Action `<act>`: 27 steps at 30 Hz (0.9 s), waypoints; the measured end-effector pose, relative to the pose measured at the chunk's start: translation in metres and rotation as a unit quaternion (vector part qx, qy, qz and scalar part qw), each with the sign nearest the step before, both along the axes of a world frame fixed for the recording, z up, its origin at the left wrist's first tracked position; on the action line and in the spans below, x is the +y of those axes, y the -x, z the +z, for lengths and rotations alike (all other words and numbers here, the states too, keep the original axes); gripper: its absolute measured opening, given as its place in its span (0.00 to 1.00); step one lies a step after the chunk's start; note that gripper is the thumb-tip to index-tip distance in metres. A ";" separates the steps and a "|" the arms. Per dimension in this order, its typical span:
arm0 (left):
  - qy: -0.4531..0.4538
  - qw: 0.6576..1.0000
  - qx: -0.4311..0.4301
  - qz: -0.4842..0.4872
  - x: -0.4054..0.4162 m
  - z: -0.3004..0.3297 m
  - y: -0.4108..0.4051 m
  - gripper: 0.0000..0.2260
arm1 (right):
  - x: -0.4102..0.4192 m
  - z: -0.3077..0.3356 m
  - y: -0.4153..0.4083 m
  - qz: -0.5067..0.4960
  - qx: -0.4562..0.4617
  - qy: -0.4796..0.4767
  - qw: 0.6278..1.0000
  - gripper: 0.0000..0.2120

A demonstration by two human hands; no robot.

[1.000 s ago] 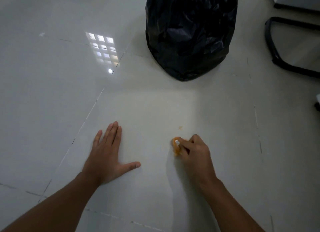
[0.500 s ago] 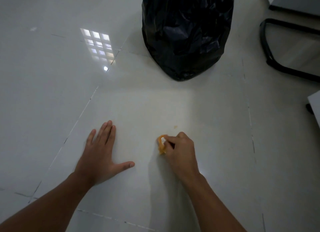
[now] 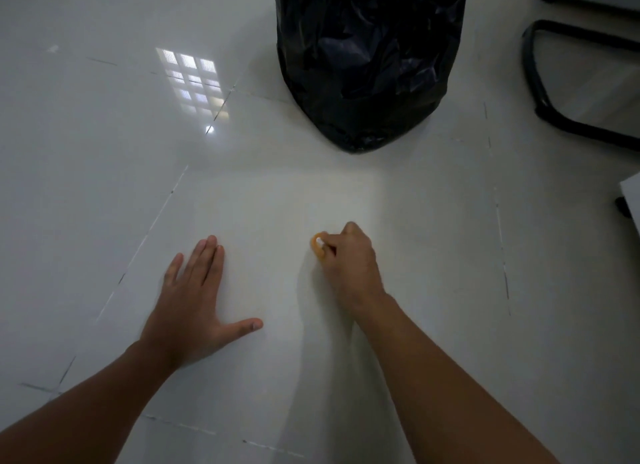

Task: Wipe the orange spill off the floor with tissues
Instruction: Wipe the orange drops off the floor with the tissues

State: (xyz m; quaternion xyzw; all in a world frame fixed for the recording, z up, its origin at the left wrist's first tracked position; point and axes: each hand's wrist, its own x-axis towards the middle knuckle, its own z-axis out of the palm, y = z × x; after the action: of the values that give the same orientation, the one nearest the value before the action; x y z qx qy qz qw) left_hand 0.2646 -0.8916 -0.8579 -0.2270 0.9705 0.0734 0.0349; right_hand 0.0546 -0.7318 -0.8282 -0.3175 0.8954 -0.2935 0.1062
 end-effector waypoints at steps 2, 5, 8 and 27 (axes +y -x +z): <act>0.000 1.000 -0.003 -0.001 0.001 0.001 0.000 0.57 | 0.013 -0.003 -0.017 0.056 -0.001 -0.001 0.998 0.09; 0.001 1.000 -0.002 0.002 0.000 -0.001 0.000 0.57 | 0.042 0.001 -0.012 0.072 -0.008 0.027 0.997 0.07; -0.003 1.000 0.002 -0.001 -0.001 -0.003 -0.001 0.57 | 0.069 0.002 0.018 -0.138 0.039 0.097 0.985 0.07; -0.003 1.000 0.006 0.003 0.001 0.000 -0.001 0.57 | 0.034 -0.008 -0.003 0.032 -0.023 0.025 0.999 0.08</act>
State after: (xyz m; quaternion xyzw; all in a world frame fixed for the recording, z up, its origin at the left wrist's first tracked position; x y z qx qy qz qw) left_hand 0.2656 -0.8906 -0.8578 -0.2292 0.9698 0.0780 0.0296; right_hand 0.0574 -0.6976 -0.8363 -0.3415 0.8744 -0.3200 0.1280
